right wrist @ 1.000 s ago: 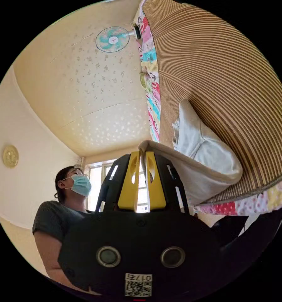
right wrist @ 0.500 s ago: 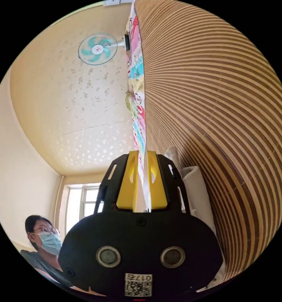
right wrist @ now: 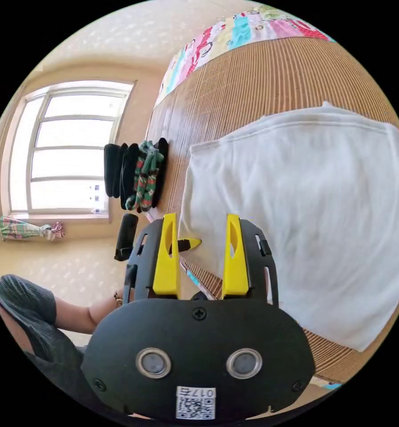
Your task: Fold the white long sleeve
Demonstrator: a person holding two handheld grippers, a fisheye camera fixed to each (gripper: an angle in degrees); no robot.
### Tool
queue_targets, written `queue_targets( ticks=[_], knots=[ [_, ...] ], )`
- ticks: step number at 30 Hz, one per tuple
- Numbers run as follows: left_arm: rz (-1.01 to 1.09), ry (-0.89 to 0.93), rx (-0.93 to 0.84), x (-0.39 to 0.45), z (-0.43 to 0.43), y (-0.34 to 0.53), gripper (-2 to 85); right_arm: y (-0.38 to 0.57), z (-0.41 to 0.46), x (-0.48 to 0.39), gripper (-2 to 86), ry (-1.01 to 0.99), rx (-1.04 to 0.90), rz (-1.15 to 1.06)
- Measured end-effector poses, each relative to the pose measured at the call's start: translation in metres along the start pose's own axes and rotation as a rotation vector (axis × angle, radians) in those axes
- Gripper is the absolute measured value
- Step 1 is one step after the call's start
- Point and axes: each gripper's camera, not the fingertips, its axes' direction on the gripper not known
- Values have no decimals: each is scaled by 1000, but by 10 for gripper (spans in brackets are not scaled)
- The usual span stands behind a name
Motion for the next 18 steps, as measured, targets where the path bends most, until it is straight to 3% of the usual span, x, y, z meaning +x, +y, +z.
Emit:
queue_targets(
  ticks=[4,6,9,10,13,15,18],
  knots=[
    [232,-275,81,91,-7,14,54,-61,29,-60,195,120,-255,-176],
    [318,-358,133,128,-3,23,54,-80,59,-93,176,370,-517,-323],
    [414,-445,195,173,11,33,61,-69,61,-103,112,679,-621,-498],
    [433,-434,211,182,15,35,64,-66,53,-100,105,683,-605,-515],
    [522,-202,296,192,4,43,62,-50,-30,-57,82,488,-439,-439],
    [576,-58,336,190,-3,45,67,-11,-128,-2,80,170,-183,-427],
    [583,36,232,173,20,25,122,57,-223,97,86,-58,76,-286]
  ],
)
